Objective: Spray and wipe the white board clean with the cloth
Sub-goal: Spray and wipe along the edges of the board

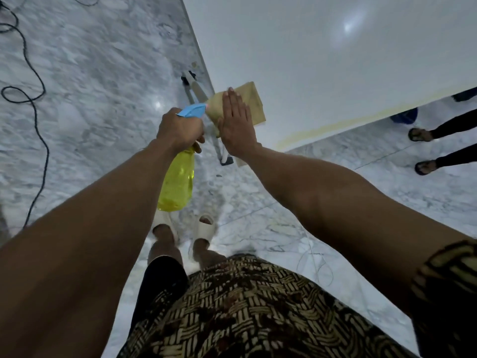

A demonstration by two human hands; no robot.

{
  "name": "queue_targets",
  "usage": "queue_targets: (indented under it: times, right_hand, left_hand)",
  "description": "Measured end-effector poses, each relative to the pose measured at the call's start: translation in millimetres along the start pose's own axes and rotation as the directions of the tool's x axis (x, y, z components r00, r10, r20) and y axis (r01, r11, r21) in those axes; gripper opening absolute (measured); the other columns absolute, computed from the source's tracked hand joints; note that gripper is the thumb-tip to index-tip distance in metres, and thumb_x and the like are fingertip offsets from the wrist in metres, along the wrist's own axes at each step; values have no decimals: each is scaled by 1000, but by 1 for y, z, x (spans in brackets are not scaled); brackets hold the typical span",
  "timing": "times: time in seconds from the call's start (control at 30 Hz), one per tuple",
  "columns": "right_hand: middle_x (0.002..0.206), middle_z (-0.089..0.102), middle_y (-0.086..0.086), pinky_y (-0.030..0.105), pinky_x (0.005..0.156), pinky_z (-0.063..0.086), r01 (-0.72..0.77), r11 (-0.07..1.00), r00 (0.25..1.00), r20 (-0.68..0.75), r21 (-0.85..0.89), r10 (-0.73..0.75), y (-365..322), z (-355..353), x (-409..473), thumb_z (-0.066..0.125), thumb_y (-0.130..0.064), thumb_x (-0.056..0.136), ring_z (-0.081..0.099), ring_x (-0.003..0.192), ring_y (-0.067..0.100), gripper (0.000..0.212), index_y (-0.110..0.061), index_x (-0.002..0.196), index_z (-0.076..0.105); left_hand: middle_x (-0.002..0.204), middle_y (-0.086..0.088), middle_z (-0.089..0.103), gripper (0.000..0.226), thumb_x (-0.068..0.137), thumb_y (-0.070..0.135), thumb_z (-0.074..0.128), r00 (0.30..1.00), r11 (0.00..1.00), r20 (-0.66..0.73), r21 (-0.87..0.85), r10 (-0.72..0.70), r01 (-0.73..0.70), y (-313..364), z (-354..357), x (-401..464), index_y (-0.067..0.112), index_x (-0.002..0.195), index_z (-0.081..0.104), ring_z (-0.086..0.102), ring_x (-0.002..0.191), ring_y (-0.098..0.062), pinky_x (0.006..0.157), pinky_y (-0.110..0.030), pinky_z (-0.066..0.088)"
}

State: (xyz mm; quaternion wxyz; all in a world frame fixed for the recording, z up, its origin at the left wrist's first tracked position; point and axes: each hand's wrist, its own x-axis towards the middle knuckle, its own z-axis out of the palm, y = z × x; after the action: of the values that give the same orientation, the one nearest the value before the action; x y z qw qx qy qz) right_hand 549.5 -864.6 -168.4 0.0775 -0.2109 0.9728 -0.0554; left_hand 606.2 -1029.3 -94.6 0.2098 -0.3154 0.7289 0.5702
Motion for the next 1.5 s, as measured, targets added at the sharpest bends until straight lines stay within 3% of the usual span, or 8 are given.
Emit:
queue_targets:
  times: [0.2, 0.3, 0.47, 0.57, 0.73, 0.9, 1.4, 1.5]
  right_hand:
    - [163, 19, 13, 41, 120, 19, -5, 999, 1000, -22, -47, 4, 6, 7, -51, 20, -37, 99, 19, 151, 28, 65, -2, 155, 20]
    - [164, 14, 13, 42, 122, 13, -13, 998, 1000, -3, -64, 12, 8, 10, -65, 27, -34, 104, 13, 152, 29, 62, -2, 156, 15]
    - [164, 11, 15, 43, 123, 8, -29, 1000, 1000, 8, -7, 29, 4, 6, -70, 31, -27, 105, 9, 152, 29, 59, -1, 155, 15]
    - [164, 7, 15, 45, 123, 8, -56, 998, 996, 69, -11, 57, -1, 0, -70, 39, -23, 102, 4, 153, 30, 64, 0, 156, 10]
    - [157, 29, 12, 43, 108, 28, -102, 983, 991, 66, -153, 113, -5, -19, -53, 50, -42, 94, 31, 140, 32, 71, -8, 152, 26]
    - [165, 6, 12, 51, 120, -1, -111, 984, 990, 71, -140, 122, -6, -6, -53, 28, -44, 101, 3, 152, 34, 69, -10, 158, 8]
    - [163, 12, 17, 52, 121, 0, -90, 996, 993, 71, -4, 90, -7, 4, -102, 15, -27, 88, 8, 151, 38, 71, -3, 155, 15]
    - [164, 11, 16, 51, 121, 0, -32, 999, 998, 59, -25, 33, -1, 11, -114, 36, -16, 97, 7, 151, 37, 65, -4, 156, 13]
  left_hand:
    - [70, -10, 77, 43, 72, 14, 65, 1000, 998, 1, -61, -29, 29, -19, 18, -28, -6, 110, 71, 78, 65, -34, 72, -49, 67]
    - [74, -14, 74, 27, 85, 7, 65, 1000, 998, 4, -51, -27, 27, -24, 29, -40, -7, 107, 72, 75, 62, -34, 57, -38, 62]
    - [80, -13, 76, 37, 79, 21, 66, 999, 998, 53, -66, -2, 5, -36, 33, -55, 11, 113, 76, 80, 77, -36, 70, -49, 67]
    - [80, -13, 75, 32, 86, 17, 67, 999, 998, 29, -64, -14, 16, -42, 31, -59, 1, 113, 73, 79, 78, -36, 69, -48, 67]
    - [75, -12, 75, 24, 86, 11, 67, 999, 997, 45, -76, -18, 22, -47, 19, -60, 1, 108, 72, 79, 83, -43, 72, -51, 67]
    - [79, -11, 74, 33, 89, 9, 66, 1000, 999, 23, -35, 6, -5, -45, 4, -52, 2, 121, 71, 78, 75, -32, 59, -39, 63]
    - [74, -11, 74, 56, 72, 27, 60, 992, 1000, 121, 6, 25, -26, -53, 18, -64, 7, 121, 76, 79, 80, -41, 73, -54, 67]
    - [78, -12, 74, 49, 79, 22, 61, 991, 999, 128, 27, 32, -36, -55, 17, -66, 7, 124, 75, 79, 85, -43, 75, -55, 67]
